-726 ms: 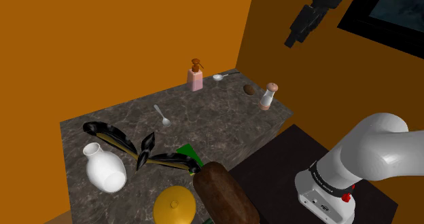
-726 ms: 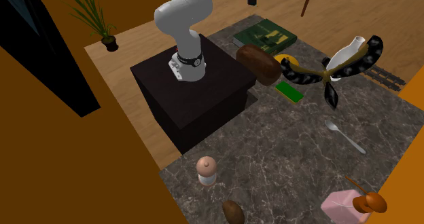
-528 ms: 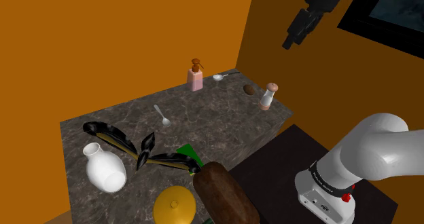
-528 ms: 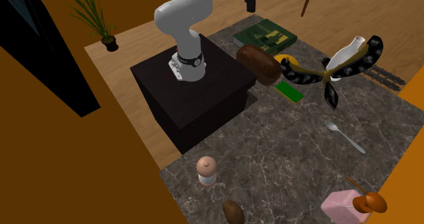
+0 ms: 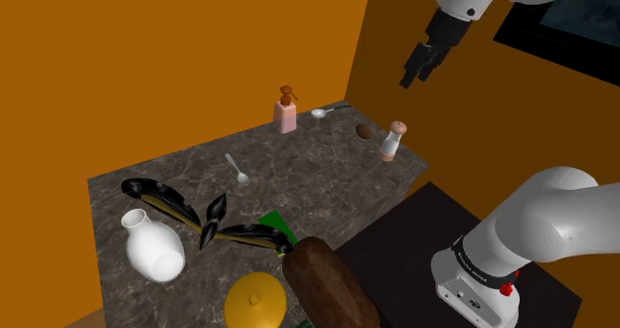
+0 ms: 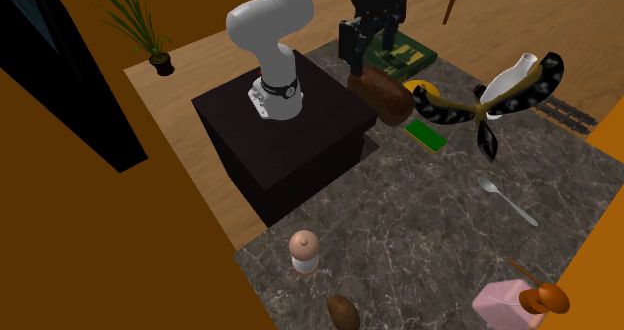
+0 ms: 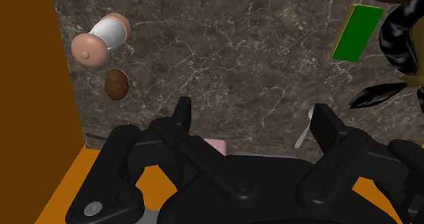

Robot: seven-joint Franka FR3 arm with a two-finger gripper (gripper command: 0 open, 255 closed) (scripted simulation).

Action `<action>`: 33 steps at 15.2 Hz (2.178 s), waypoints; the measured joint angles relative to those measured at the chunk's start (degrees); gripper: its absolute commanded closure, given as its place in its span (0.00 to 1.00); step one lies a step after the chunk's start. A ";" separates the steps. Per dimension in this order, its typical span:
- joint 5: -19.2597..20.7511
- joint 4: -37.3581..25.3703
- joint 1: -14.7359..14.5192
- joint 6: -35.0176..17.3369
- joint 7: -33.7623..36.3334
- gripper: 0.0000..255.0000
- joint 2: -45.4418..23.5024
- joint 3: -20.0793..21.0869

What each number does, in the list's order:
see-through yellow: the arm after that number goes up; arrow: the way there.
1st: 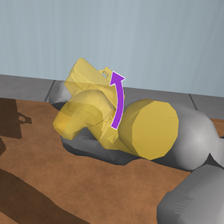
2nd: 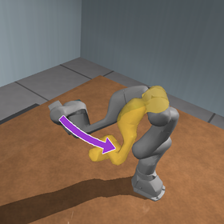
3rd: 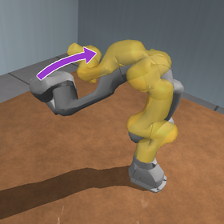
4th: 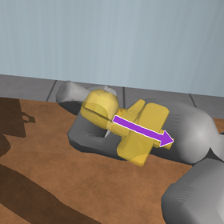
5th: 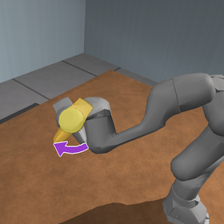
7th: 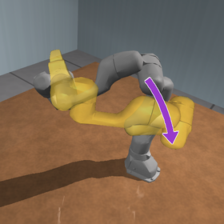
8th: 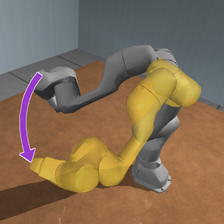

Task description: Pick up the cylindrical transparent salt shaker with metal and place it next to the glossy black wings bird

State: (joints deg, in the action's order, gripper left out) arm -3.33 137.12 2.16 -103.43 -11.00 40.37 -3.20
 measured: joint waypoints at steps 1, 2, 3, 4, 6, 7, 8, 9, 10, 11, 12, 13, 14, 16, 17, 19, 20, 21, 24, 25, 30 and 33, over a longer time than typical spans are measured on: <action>0.42 0.47 0.38 -1.47 -0.59 0.00 -1.14 -0.62; 0.84 0.43 0.78 -2.58 -1.23 0.00 -2.44 -1.32; 1.14 1.24 1.11 -4.13 -1.66 0.00 -3.32 -1.82; 1.55 1.76 1.53 -5.94 -2.45 0.00 -4.76 -2.62; 2.16 2.45 2.22 -9.11 -3.57 0.00 -7.50 -3.90; 2.42 2.78 2.53 -10.46 -4.01 0.00 -8.63 -4.42; 2.74 3.44 2.94 -12.21 -4.72 0.00 -9.88 -5.17; 2.97 3.70 3.28 -13.64 -5.30 0.00 -11.14 -5.82; 3.10 3.68 3.49 -14.95 -5.61 0.00 -12.56 -6.26; 3.20 3.37 3.71 -16.21 -6.06 0.00 -14.22 -6.80; 3.42 3.58 4.15 -17.80 -6.97 0.00 -15.75 -7.69; 3.27 2.86 4.13 -19.10 -7.11 0.00 -17.85 -8.00; 3.35 3.26 4.48 -20.80 -7.87 0.00 -19.30 -8.74; 3.01 1.88 4.79 -23.51 -9.16 0.00 -23.61 -10.00; 2.76 1.12 5.06 -24.87 -10.16 0.00 -25.87 -10.82; 2.17 0.23 5.40 -27.37 -11.42 0.00 -29.53 -11.87; 1.74 -0.33 5.65 -28.67 -12.31 0.00 -31.54 -12.50; 1.22 -1.21 5.89 -29.72 -13.23 0.00 -33.62 -13.09; -0.74 -3.76 6.53 -32.75 -15.57 0.00 -39.74 -14.33; -1.61 -5.24 6.97 -33.35 -16.73 0.00 -42.02 -14.79; -5.57 -9.74 9.04 -37.05 -20.94 0.00 -51.24 -15.57; -7.07 -10.21 9.59 -38.99 -22.18 0.00 -53.88 -15.19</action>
State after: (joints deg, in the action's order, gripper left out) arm -10.39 126.92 11.75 -142.42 -33.18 -13.51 -18.39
